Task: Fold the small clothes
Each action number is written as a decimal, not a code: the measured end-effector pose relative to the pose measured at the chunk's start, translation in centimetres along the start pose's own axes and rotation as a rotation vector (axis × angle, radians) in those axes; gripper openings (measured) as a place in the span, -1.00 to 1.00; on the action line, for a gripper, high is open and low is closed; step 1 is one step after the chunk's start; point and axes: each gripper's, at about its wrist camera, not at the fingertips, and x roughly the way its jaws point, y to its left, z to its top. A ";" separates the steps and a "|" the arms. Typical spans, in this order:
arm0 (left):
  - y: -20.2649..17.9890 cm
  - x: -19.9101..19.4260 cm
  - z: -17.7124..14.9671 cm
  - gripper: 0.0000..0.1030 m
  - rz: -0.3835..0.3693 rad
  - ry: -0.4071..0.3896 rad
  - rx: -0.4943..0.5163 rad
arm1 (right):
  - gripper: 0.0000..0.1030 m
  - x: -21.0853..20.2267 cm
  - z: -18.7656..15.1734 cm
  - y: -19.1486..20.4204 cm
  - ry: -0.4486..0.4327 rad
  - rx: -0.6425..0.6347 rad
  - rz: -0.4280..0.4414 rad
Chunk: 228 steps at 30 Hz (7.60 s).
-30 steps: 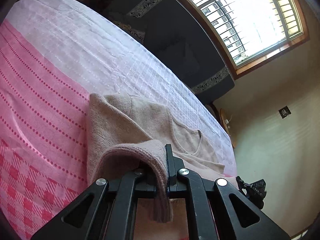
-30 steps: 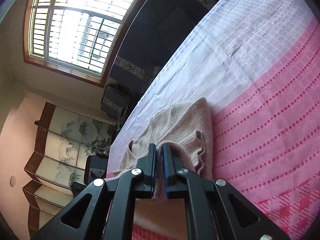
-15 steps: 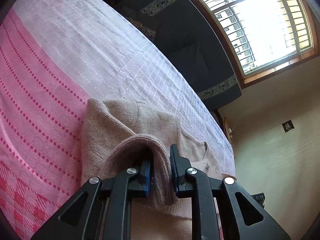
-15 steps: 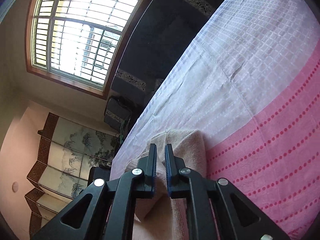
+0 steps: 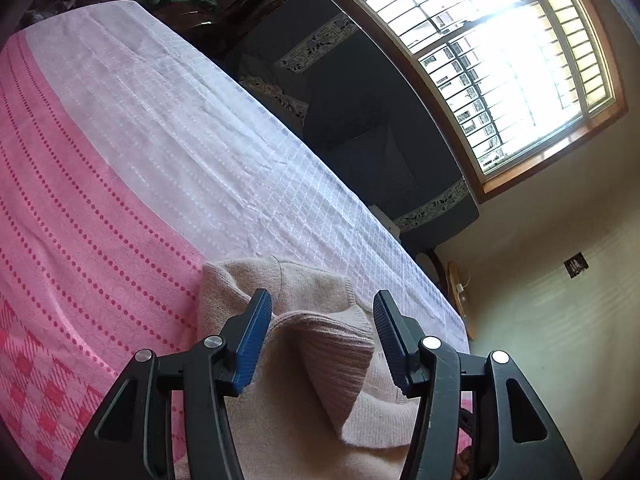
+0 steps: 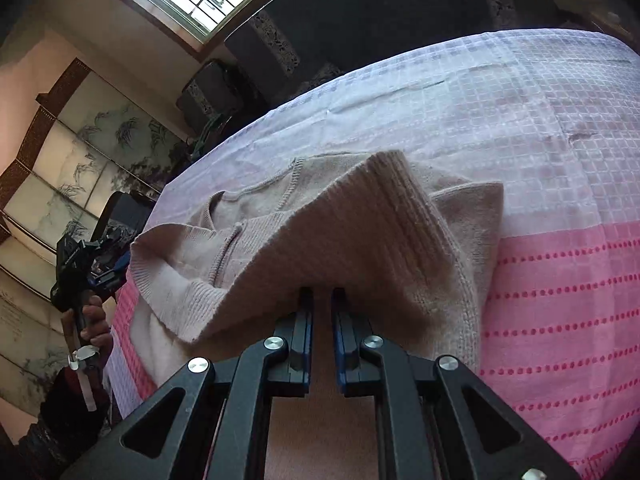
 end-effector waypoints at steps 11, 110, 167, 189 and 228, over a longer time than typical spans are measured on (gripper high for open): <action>-2.0 -0.7 -4.1 0.05 0.052 0.125 0.376 | -0.77 -6.2 -2.6 -2.7 -0.228 0.130 0.156; 1.5 6.3 -3.8 -0.44 0.010 0.433 0.446 | -0.33 -6.1 -12.1 0.3 -0.185 -0.157 -0.492; -26.2 15.1 -23.1 -0.31 -0.096 0.483 0.554 | -0.11 -7.9 -11.9 -1.1 -0.215 -0.080 -0.339; -17.3 7.9 -23.4 0.23 -0.265 0.350 0.555 | -0.05 -7.2 -8.7 -3.1 -0.070 0.234 0.291; -11.7 5.0 -25.1 0.44 -0.114 0.276 0.585 | -0.56 -11.4 -9.2 -2.6 -0.054 0.069 0.218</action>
